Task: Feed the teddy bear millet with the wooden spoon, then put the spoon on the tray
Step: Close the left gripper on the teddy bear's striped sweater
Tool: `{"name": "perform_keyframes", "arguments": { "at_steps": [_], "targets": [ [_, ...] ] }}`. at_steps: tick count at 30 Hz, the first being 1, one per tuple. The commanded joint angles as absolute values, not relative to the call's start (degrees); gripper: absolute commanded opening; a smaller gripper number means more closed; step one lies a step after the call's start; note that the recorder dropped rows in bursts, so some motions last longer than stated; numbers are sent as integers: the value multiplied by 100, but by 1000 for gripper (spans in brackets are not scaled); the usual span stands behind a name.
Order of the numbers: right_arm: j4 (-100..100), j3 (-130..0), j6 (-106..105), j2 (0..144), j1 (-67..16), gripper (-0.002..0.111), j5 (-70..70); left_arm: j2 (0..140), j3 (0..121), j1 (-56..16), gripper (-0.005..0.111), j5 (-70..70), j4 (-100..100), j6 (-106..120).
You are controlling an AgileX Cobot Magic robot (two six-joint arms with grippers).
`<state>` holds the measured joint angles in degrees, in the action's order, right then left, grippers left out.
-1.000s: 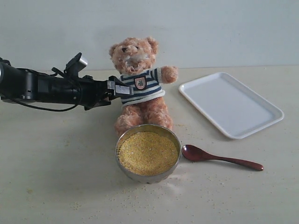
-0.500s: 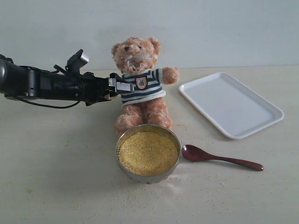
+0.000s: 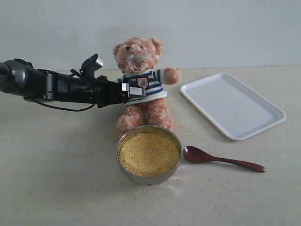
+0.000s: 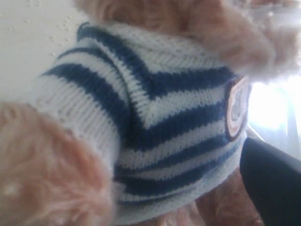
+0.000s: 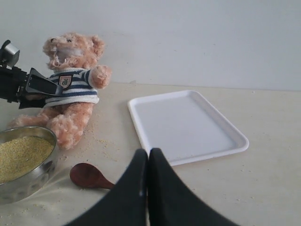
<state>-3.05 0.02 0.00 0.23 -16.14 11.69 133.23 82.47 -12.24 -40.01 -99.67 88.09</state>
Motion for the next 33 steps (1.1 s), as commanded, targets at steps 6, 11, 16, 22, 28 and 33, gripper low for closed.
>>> {"name": "perform_keyframes", "arguments": {
  "at_steps": [6, 11, 16, 22, 28, 33],
  "targets": [
    [-250, 0, 0, 0, -1593, 0, 1121, 13360, 8460, -1332, 104, -3793, -9995, 8853],
    [-250, 0, 0, 0, -1593, 0, 1121, 13372, 8602, -1404, 104, -3745, -9995, 8829],
    [-250, 0, 0, 0, -1593, 0, 1121, 13503, 8696, -1472, 104, -3697, -9995, 8829],
    [-250, 0, 0, 0, -1593, 0, 1121, 13711, 8901, -1533, 104, -3719, -9995, 8790],
    [-250, 0, 0, 0, -1593, 0, 1121, 13727, 8938, -1533, 104, -3701, -9995, 8790],
    [-250, 0, 0, 0, -1593, 0, 1121, 13727, 8938, -1533, 104, -3701, -9995, 8780]
  ]
}}
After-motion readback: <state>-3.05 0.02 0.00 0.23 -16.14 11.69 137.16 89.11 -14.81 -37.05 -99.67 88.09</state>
